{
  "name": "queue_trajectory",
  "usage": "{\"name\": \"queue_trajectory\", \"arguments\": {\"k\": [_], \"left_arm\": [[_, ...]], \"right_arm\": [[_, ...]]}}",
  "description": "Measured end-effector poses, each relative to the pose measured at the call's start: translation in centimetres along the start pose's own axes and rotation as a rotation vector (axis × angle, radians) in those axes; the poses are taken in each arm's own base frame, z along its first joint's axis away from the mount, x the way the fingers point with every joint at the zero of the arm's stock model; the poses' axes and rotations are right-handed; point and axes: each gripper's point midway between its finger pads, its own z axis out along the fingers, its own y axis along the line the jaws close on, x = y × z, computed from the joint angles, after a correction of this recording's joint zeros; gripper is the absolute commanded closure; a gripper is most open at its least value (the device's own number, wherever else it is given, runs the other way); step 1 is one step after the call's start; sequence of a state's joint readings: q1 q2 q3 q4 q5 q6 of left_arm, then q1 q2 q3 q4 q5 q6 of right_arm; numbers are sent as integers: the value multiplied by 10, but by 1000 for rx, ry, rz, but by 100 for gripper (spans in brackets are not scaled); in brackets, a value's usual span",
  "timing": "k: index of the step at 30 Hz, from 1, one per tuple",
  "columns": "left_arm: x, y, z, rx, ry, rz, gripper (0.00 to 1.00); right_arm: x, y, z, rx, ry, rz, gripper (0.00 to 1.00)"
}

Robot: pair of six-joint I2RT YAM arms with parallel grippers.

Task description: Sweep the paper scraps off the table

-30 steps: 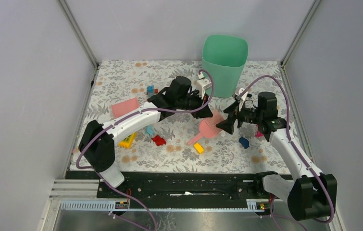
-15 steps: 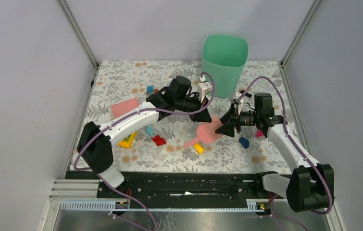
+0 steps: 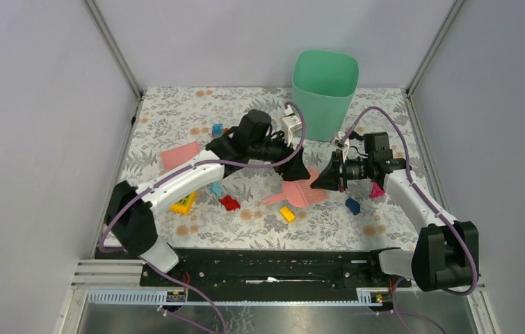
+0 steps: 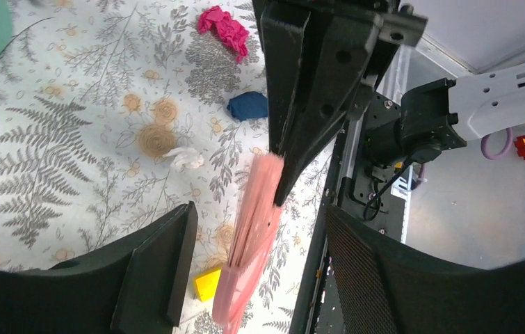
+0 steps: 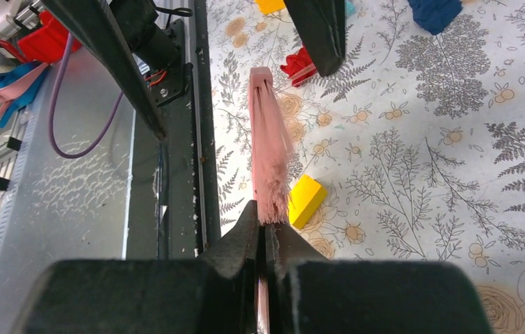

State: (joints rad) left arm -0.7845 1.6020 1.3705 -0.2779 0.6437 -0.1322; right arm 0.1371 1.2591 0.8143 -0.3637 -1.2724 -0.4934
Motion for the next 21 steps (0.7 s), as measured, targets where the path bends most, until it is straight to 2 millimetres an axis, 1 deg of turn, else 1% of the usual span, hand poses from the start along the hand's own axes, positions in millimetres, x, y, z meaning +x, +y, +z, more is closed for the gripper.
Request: {"name": "queue_trajectory", "arguments": {"k": [2,5,7,9,11,16,19,21], "left_arm": [[1,0,-7,-28,-39,4,24],[12,-5,-23,-58,-97,6,24],[20,-8,-32,-71,-129,9,27],[28,-11,-38,-73,-143,7,34],[34,-12,-39,-67,-145,3,38],[47,-9,-37,-72,-120,-16,42],[49,-6,-37,-83,-114,-6,48],[50,-5,-37,-86,-109,4,55]], "right_arm": [[-1,2,0,-12,-3,8,100],[-5,5,0,-31,-12,9,100],[-7,6,1,-40,-17,8,100],[-8,8,1,-53,-22,13,100],[-8,8,1,-58,-23,16,100],[-9,11,1,-75,-30,25,100],[-9,12,1,-79,-31,29,100],[-9,12,1,-79,-31,30,100]]}}
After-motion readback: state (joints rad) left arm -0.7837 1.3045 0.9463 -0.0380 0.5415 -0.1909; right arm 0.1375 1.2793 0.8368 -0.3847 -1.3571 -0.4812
